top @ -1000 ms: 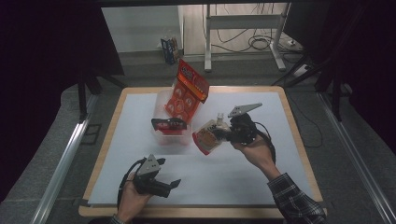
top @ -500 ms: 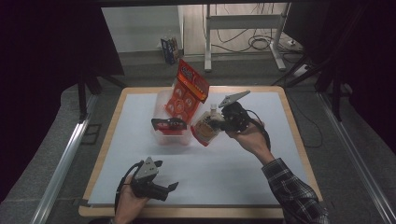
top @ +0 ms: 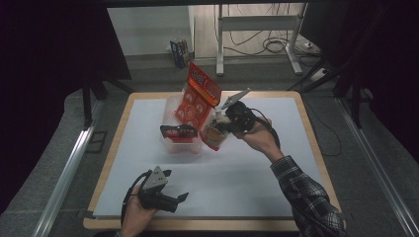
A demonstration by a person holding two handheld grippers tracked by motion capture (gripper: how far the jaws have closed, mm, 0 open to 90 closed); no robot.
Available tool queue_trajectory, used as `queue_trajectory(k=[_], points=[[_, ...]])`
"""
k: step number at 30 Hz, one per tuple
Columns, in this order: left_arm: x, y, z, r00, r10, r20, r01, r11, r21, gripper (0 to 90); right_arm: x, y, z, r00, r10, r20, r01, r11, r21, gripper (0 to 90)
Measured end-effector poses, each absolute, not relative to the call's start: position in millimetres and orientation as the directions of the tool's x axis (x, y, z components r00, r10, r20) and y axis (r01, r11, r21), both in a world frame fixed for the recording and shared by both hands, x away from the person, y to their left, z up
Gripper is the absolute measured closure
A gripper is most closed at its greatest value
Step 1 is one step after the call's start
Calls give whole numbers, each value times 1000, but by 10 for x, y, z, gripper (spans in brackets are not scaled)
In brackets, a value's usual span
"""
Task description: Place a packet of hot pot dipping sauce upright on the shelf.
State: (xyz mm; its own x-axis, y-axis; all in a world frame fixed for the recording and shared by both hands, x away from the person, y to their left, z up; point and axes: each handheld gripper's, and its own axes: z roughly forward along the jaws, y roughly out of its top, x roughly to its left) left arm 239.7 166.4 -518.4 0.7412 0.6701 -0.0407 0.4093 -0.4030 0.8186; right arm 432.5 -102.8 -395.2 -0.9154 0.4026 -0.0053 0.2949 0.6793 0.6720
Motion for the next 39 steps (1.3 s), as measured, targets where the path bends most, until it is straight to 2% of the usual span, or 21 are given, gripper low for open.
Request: queue_trajectory(k=[19,39], points=[[2399,1654,-5190,743,668,-39,413,-411,813,30,4400,-687,-3843,-937,344,-62,223,725,652,882],[2403,1649,-5196,746,665,-36,412,-418,810,30,4474,-355,-3847,-950,309,-42,201,708,677,882]])
